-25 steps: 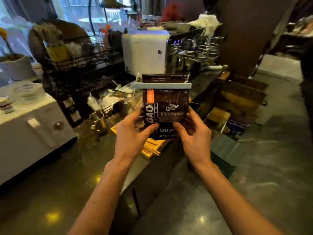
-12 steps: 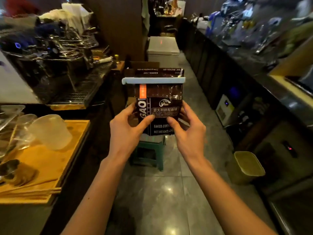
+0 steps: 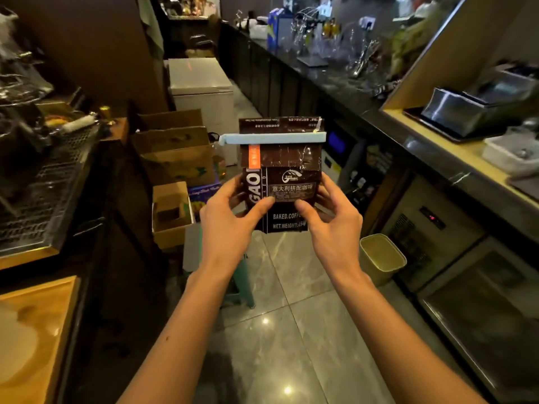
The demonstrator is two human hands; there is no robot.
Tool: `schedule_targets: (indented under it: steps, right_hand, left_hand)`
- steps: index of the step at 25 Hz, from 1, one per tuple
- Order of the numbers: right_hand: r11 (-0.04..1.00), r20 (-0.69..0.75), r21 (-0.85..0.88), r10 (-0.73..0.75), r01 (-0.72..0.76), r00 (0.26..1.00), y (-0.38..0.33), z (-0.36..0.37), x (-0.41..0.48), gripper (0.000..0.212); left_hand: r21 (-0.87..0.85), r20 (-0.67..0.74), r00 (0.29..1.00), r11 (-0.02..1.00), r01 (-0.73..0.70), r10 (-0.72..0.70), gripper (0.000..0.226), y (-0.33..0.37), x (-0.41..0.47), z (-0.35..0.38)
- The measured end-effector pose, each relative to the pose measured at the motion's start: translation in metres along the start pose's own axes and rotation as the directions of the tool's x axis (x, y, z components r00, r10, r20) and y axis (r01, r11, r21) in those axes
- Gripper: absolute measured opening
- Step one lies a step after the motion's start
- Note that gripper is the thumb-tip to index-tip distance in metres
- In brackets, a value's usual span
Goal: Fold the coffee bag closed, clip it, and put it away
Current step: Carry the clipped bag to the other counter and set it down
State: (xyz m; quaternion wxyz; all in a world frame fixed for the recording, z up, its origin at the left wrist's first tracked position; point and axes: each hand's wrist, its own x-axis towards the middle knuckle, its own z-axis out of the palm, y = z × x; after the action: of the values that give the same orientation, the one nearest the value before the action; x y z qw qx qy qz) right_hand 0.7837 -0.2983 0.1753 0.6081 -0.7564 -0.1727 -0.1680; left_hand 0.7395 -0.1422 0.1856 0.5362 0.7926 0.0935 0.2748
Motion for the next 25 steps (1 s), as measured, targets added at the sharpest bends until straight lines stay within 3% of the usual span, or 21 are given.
schedule_targets:
  steps: [5, 10, 25]
  right_hand:
    - [0.999, -0.038, 0.001, 0.042, -0.042, 0.998, 0.016, 0.037, 0.034, 0.058]
    - [0.997, -0.057, 0.001, 0.078, -0.078, 0.995, 0.053, 0.043, 0.084, 0.057]
    - [0.985, -0.149, 0.087, 0.163, -0.151, 0.975, 0.207, -0.043, 0.338, 0.052]
  left_hand:
    - [-0.064, 0.020, 0.999, 0.998, 0.028, -0.027, 0.065, -0.025, 0.055, 0.000]
    - [-0.130, 0.078, 0.996, 0.990, 0.048, -0.038, 0.056, -0.045, 0.106, 0.035]
    - [-0.016, 0.040, 0.999, 1.000, 0.006, -0.005, 0.062, -0.044, 0.313, 0.271]
